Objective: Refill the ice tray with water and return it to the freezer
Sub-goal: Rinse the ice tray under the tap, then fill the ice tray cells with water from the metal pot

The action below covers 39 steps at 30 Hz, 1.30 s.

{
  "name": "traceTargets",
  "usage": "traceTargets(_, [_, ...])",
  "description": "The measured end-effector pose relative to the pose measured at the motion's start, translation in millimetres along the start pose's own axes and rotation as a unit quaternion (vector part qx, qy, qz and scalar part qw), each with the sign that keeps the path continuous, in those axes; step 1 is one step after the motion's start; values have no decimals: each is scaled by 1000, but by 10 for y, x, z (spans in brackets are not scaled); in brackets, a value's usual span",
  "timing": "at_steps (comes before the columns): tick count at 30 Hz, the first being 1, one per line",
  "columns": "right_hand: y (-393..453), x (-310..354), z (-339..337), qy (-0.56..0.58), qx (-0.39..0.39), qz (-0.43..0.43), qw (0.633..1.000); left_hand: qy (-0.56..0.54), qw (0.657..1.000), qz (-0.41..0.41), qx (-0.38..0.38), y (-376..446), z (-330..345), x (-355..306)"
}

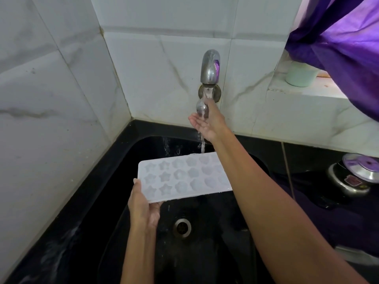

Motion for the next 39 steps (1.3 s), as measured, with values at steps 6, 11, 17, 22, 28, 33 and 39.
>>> traceTargets(6, [-129, 78, -72, -35, 52, 57, 996, -6, 1000, -7, 3, -33, 11, 14])
traceTargets(11, [-386, 229, -391, -340, -79, -112, 930, -7, 1000, -1, 5, -161, -23, -75])
traceTargets(17, [-941, 91, -1026, -452, -148, -174, 862, -12, 1000, -2, 20, -488, -153, -136])
traceTargets(22, [-1300, -484, -1463, -371, -121, -34, 920, -9, 999, -4, 37, -740, -298, -125])
traceTargets(28, [-1615, -680, -1691, -261, -164, -71, 949, 7, 998, -16, 58, -1026, -466, 6])
traceTargets(33, [-1778, -637, -1810, -247, -165, -85, 951, -17, 993, -12, 112, -1264, -543, 58])
traceTargets(39, [-1987, -549, -1883, -260, -168, -80, 947, -32, 982, -58, 175, -1496, -595, 227])
Point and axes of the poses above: each hand's wrist, its own y-axis towards the middle knuckle, its own z-axis out of the palm, x = y × z, the point moved 5 cm from there along y, towards the middle knuckle, and after that the axes turned 8 degrees about -x, right-handed, at the moved point
